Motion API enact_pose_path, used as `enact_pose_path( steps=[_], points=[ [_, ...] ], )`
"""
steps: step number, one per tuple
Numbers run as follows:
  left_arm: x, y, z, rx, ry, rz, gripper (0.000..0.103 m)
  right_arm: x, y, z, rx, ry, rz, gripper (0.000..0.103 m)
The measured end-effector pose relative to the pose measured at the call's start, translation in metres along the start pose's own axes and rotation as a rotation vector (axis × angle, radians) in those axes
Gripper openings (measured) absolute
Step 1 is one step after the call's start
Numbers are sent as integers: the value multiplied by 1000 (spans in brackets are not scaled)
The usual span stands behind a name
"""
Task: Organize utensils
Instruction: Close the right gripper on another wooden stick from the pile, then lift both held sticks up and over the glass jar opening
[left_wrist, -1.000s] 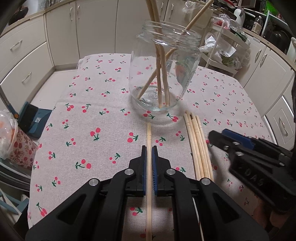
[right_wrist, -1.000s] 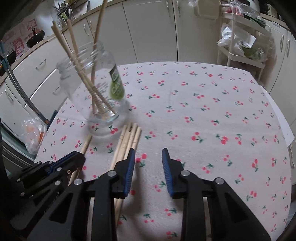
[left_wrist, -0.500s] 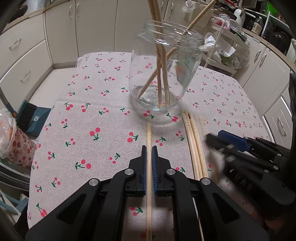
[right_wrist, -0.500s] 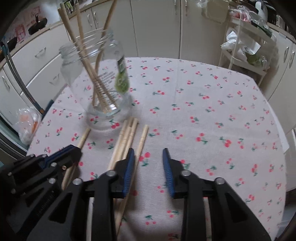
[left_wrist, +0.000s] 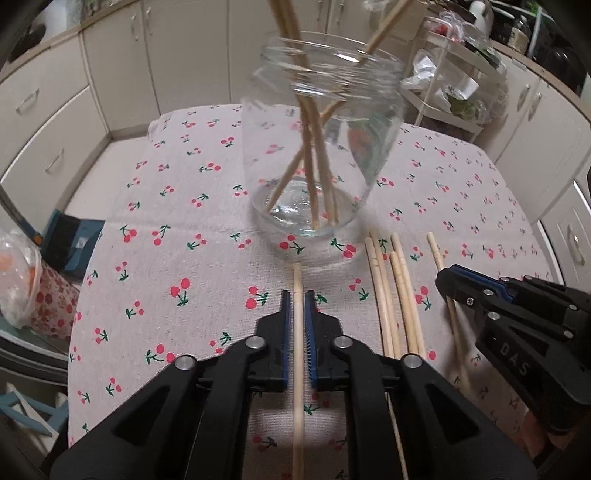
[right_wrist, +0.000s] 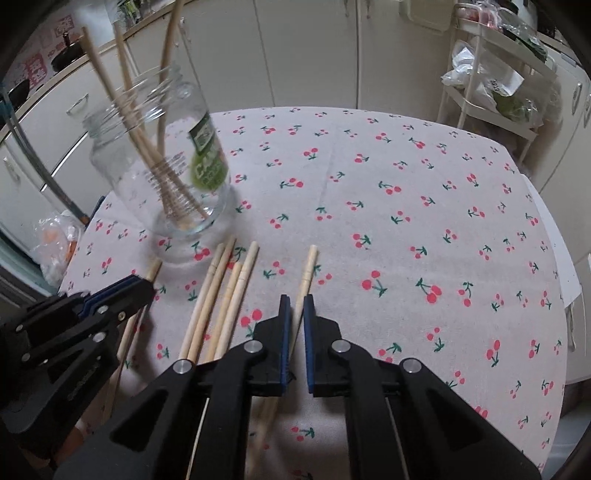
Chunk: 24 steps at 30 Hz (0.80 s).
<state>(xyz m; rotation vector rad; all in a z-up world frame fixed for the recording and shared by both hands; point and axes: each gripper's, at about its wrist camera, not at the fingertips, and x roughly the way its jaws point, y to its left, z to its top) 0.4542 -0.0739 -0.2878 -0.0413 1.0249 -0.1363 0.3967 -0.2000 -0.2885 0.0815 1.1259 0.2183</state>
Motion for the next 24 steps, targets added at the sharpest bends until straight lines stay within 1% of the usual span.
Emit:
enact_pose_path(
  steps=[5, 6, 7, 8, 9, 10, 11, 12, 15, 17, 18, 19, 20, 21, 22, 23, 24],
  points=[
    [-2, 1, 0, 27, 32, -28, 5, 0, -7, 4, 23, 47, 34, 8],
    [-2, 1, 1, 29, 41, -29, 5, 1, -6, 8, 16, 49, 23, 16],
    [-1, 2, 3, 21, 51, -30, 6, 2, -5, 9, 8, 47, 17, 22],
    [0, 3, 4, 24, 55, -29, 6, 4, -3, 11, -2, 45, 7, 24],
    [1, 2, 5, 30, 56, -23, 6, 5, 1, 12, -23, 40, -13, 24],
    [2, 1, 6, 37, 55, -10, 6, 6, 4, 10, -38, 33, -28, 24],
    [3, -1, 7, 48, 52, 6, 6, 6, 7, 9, -54, 22, -50, 18],
    [3, -2, 7, 52, 50, 11, 6, 6, 8, 6, -56, 16, -48, 9],
    [2, -7, 5, 78, 31, 34, 5, 2, 3, 1, -3, 15, -11, 6],
    [-1, -4, 4, 63, 31, 4, 5, -4, -5, -2, 53, 1, 27, 6],
    [-3, -2, 3, 48, 28, -16, 5, -12, -8, -5, 84, -26, 56, 6],
    [-14, 2, 2, 33, -9, -39, 5, -22, -12, -8, 120, -62, 87, 6],
    [-19, 4, 1, 27, -26, -52, 5, -30, -15, -9, 145, -95, 110, 6],
    [-27, 7, 1, 16, -54, -77, 5, -43, -19, -12, 179, -146, 146, 6],
    [-42, 11, 0, -2, -108, -113, 5, -54, -20, -14, 209, -195, 166, 6],
    [-52, 13, 0, -9, -141, -128, 5, -61, -20, -15, 227, -229, 181, 6],
    [-61, 16, 0, -17, -175, -144, 5, -72, -20, -19, 249, -282, 206, 6]
  ],
)
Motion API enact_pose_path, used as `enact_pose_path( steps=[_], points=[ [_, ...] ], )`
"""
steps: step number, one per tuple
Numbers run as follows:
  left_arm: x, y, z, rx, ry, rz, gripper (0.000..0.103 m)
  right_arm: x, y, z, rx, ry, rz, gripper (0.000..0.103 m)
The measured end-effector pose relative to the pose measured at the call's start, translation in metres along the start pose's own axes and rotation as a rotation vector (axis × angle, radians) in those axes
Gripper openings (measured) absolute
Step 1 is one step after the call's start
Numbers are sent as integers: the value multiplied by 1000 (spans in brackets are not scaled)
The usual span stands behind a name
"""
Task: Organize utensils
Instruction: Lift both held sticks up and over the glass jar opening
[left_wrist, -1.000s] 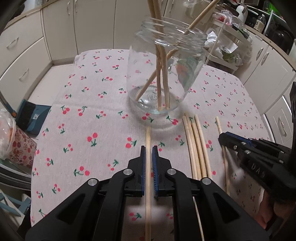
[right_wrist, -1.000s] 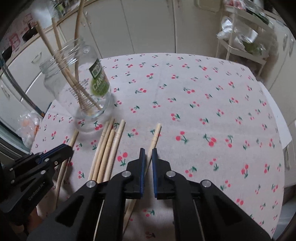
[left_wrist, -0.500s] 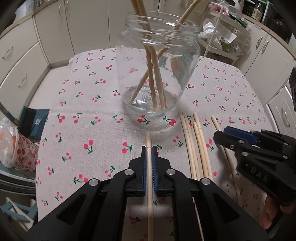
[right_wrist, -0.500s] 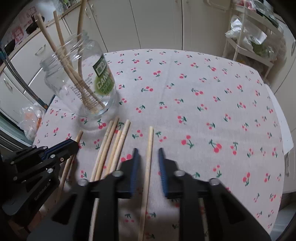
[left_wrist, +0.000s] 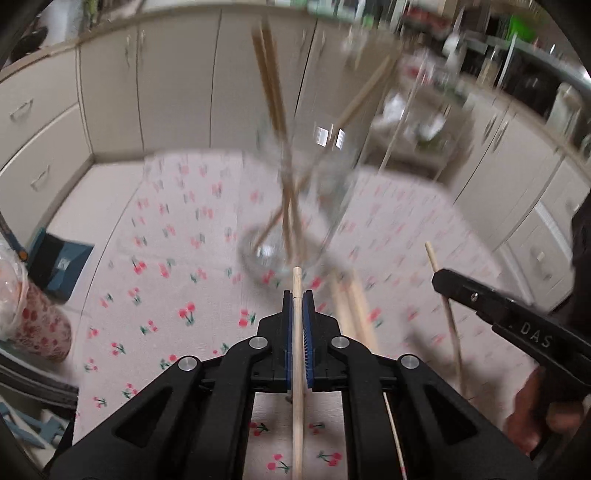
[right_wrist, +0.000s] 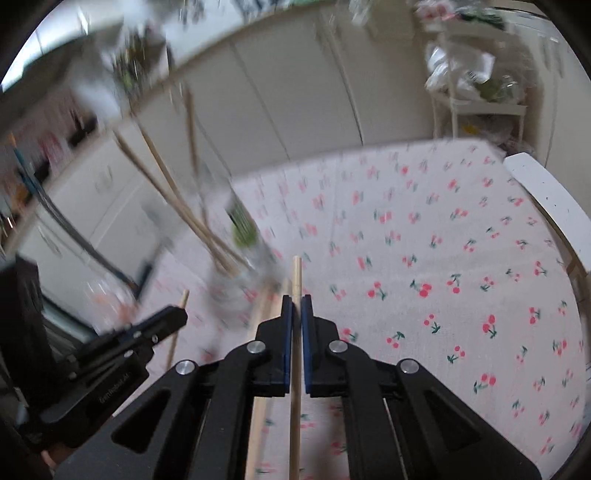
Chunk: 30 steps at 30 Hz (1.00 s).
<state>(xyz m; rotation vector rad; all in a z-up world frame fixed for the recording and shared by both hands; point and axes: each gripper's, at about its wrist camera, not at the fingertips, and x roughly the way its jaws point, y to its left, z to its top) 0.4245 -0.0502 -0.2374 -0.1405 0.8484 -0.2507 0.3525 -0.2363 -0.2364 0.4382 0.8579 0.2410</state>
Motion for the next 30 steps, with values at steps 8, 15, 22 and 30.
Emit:
enact_pose_path(
  steps=[8, 15, 22, 30],
  points=[
    [-85, 8, 27, -86, -282, -89, 5, -75, 26, 11, -3, -356, -2, 6],
    [-120, 0, 72, -129, -452, -154, 5, -115, 47, 31, -60, -550, -14, 6],
    [-121, 12, 121, -189, -595, -144, 5, -127, 52, 53, -63, -659, -8, 6],
    [-111, 24, 151, -262, -751, -67, 5, -114, 49, 74, -51, -697, 16, 6]
  ],
)
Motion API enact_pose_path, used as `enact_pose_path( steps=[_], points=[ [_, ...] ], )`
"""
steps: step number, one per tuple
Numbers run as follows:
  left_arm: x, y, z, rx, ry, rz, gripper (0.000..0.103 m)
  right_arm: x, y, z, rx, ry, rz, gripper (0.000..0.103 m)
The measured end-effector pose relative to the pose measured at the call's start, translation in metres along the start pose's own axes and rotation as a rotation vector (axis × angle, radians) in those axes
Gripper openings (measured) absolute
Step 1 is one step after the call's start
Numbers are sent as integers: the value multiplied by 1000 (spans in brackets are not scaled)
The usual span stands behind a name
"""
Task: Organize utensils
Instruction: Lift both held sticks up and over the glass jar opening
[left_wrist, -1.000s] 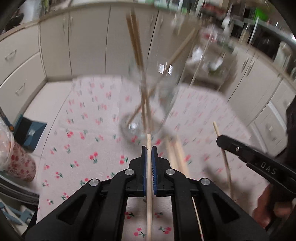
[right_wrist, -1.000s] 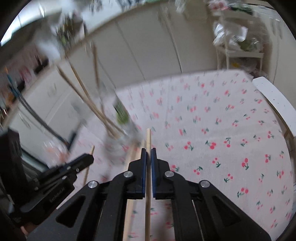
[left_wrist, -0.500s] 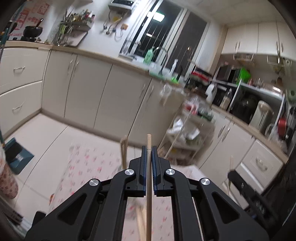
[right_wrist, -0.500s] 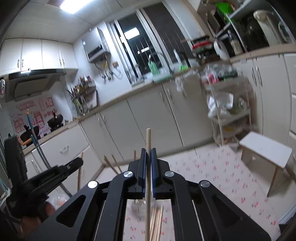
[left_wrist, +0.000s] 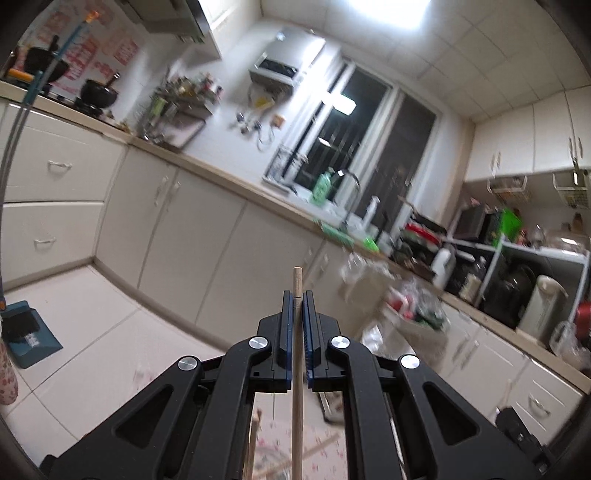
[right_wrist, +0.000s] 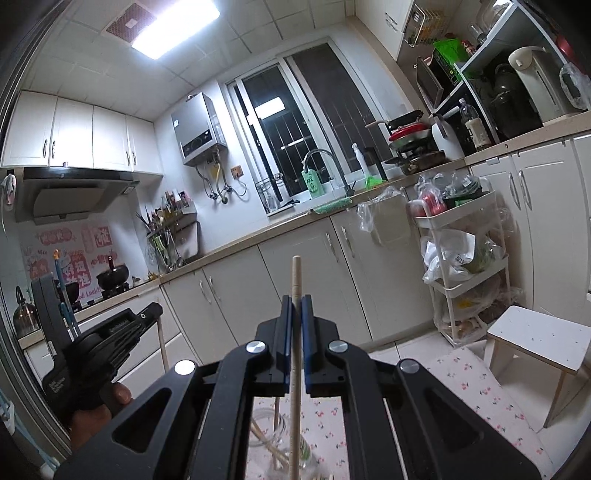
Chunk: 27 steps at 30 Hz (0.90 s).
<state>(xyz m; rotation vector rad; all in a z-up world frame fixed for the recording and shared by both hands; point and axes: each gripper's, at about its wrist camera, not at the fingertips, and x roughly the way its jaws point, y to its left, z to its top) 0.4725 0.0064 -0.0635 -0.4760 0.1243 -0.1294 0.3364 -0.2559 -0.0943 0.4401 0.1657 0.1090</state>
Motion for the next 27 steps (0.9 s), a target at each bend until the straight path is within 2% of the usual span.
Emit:
enact_pose_path(
  steps=[4, 9, 15, 27],
  points=[
    [14, -1, -7, 8, -64, 40, 5, 10, -7, -3, 18, -1, -2, 6],
    [27, 5, -19, 10, -105, 79, 5, 21, -12, -11, 28, 16, 2, 6],
    [40, 8, -27, -7, -135, 105, 5, 33, -19, -24, 46, 48, 1, 6],
    [50, 0, -63, 79, -180, 146, 5, 48, -27, -39, 55, 85, -2, 6]
  ],
)
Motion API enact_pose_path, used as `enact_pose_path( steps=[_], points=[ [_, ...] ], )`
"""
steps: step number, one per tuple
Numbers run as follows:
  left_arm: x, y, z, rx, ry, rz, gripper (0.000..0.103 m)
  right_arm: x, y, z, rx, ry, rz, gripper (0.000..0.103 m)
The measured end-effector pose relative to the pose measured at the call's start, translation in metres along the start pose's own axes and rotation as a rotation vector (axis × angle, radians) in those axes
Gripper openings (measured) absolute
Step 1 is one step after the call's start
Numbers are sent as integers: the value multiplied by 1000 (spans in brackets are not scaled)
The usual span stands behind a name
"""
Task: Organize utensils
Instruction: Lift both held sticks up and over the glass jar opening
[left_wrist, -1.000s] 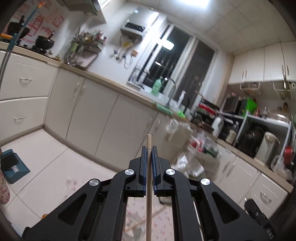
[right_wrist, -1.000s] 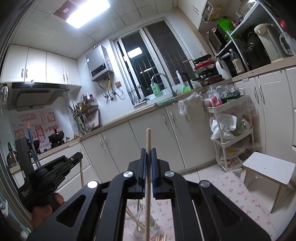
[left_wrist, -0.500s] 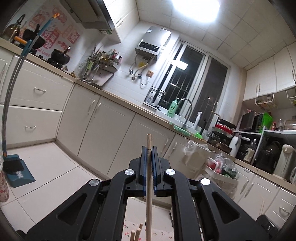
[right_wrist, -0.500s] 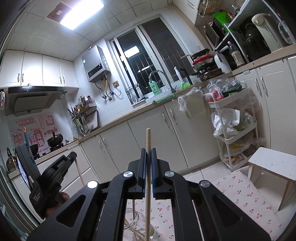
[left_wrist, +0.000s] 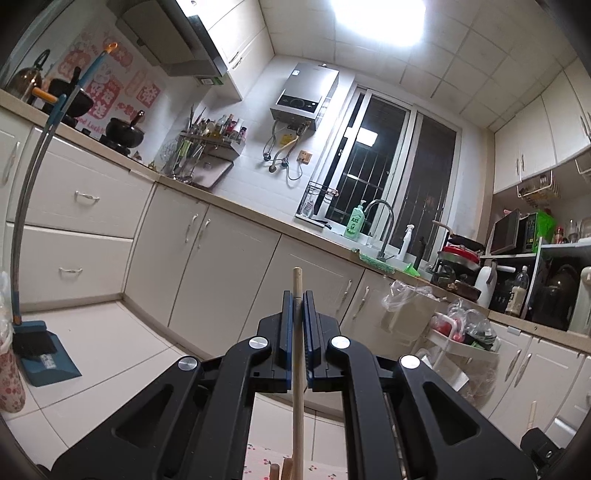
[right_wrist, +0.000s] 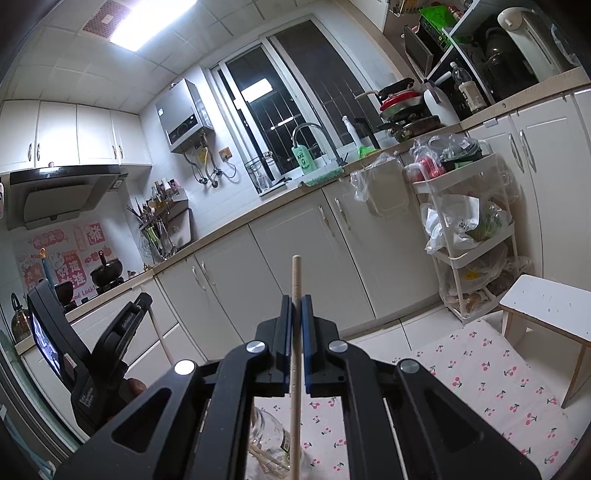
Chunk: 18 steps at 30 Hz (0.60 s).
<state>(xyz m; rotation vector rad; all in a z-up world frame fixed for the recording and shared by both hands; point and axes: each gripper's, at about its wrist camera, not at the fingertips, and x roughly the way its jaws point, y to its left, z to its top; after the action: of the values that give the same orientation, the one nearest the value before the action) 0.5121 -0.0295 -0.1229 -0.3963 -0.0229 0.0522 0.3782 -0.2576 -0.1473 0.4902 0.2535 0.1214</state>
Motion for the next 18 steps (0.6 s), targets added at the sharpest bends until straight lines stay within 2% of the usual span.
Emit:
enact_pose_path(
  steps=[6, 18],
  points=[
    [-5, -2, -15, 31, 15, 3, 5, 3, 0, -6, 1, 15, -2, 6],
    [-35, -6, -34, 133, 116, -35, 5, -4, 11, -3, 0, 3, 13, 6]
  ],
)
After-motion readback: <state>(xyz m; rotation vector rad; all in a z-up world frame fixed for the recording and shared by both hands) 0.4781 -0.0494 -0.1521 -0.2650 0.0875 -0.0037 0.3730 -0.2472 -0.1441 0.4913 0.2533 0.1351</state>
